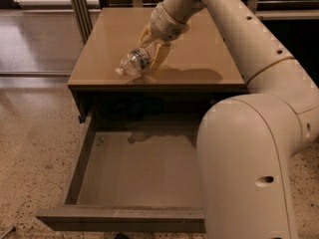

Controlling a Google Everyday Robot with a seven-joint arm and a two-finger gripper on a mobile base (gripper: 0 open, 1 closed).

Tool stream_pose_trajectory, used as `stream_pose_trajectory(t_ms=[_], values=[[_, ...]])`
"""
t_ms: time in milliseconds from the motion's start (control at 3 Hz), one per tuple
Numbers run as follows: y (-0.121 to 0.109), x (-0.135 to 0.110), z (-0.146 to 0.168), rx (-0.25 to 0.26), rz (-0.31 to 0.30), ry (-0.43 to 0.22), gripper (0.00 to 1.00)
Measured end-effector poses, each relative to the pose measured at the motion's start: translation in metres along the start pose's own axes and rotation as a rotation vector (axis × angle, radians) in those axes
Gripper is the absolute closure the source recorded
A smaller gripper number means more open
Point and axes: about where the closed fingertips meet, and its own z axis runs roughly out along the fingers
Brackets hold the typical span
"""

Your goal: Pick water bottle from top drawer and place on counter

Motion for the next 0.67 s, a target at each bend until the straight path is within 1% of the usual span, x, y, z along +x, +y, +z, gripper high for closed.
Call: stream_pose_trajectory(t_ms=[333,667], values=[[-0.041,-0.010,-0.036,0.130,-0.147,0.044,1.00],[-0.047,0.028,-0.004,0.108,-0.077,0.013,1.00]])
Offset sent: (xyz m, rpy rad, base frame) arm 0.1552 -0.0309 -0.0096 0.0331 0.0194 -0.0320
